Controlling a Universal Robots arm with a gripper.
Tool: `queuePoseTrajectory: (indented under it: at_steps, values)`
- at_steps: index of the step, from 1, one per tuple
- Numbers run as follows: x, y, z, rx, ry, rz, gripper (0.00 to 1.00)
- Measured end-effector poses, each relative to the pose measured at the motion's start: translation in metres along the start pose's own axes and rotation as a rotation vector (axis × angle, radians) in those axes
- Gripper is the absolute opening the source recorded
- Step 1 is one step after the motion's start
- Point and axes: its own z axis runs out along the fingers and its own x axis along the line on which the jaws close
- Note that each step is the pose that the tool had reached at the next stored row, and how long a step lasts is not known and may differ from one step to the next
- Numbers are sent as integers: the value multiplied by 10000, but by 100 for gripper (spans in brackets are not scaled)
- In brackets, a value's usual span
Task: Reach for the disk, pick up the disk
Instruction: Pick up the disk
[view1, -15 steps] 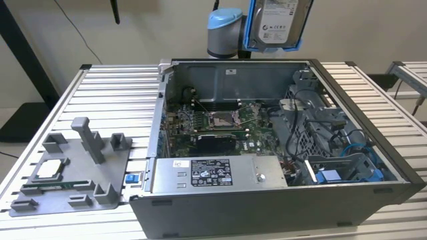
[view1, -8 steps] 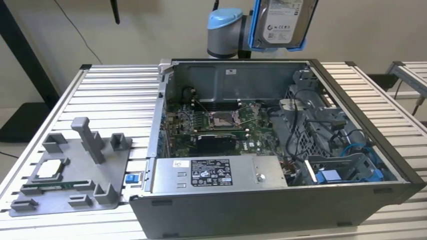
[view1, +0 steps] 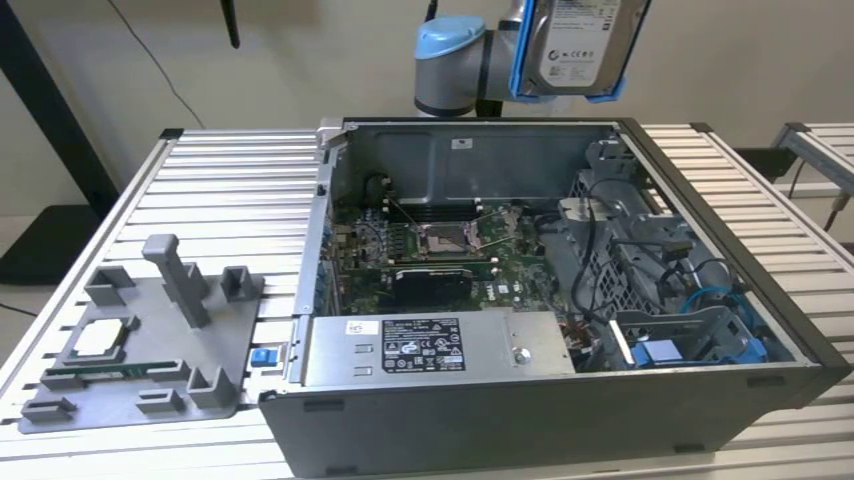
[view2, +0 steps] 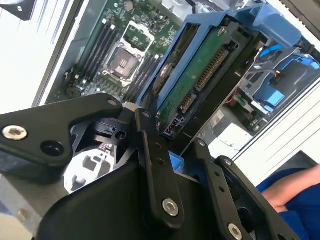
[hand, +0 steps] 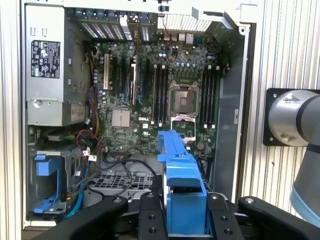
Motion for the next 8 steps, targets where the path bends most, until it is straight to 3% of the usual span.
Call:
queuePoseTrajectory:
  at_steps: [8]
  values:
    - [8,-54,0,-1,0,0,0]
